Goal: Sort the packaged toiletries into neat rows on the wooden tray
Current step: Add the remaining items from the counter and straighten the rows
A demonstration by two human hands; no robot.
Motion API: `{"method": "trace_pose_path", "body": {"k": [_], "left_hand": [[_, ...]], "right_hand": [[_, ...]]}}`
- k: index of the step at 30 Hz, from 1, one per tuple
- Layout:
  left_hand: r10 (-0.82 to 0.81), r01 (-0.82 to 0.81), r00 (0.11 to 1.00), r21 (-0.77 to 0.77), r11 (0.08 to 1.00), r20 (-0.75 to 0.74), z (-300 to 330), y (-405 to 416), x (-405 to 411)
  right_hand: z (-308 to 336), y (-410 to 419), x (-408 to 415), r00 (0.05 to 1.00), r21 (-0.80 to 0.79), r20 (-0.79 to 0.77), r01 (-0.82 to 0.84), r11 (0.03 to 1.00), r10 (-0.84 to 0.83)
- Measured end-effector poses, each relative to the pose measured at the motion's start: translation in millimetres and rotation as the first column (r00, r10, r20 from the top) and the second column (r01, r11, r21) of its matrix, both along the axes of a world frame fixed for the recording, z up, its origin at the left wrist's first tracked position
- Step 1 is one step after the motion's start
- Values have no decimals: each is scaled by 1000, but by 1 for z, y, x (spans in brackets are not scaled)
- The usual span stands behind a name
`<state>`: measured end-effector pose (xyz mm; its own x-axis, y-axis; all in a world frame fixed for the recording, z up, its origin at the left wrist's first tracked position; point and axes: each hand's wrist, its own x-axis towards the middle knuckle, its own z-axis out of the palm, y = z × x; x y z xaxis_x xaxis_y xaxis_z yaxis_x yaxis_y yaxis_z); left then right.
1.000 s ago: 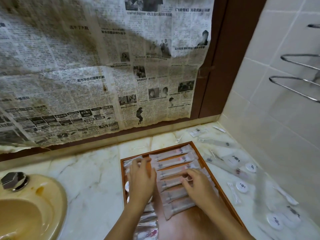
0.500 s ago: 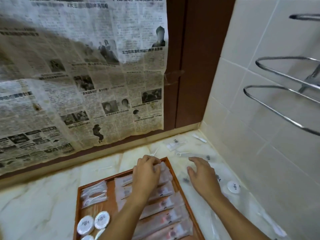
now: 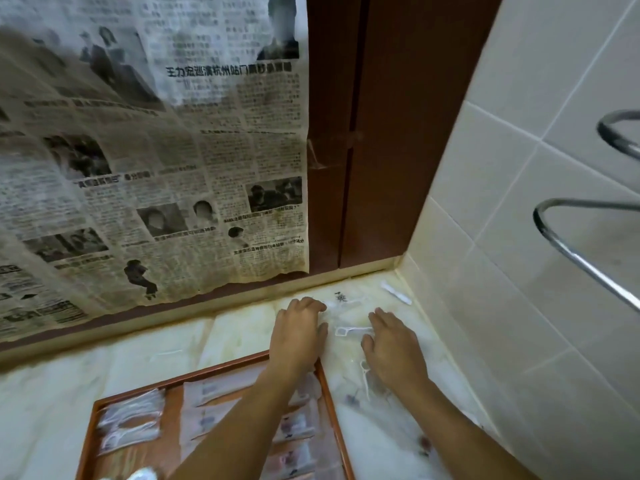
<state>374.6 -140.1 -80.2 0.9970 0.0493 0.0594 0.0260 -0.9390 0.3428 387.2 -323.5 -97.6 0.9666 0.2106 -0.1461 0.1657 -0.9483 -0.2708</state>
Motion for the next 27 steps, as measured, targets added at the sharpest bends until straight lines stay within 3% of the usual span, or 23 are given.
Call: {"method": "trace_pose_path", "body": {"k": [7, 14, 20, 27], "left_hand": [[-67, 77, 995, 134, 988, -80, -12, -6, 22], [-86, 98, 995, 250, 963, -58, -13, -12, 31], [-97, 108, 994, 256, 961, -57, -5, -11, 34], [-52, 44, 996, 100, 994, 76, 3, 1, 32]], "right_hand": [[-4, 2, 0, 1000, -7, 17, 21, 1000, -21], [-4, 4, 2, 998, -34, 59, 20, 999, -18], [-2, 5, 2, 998, -43, 55, 24, 999, -22], [5, 4, 2, 999, -29, 10, 31, 999, -30]]}}
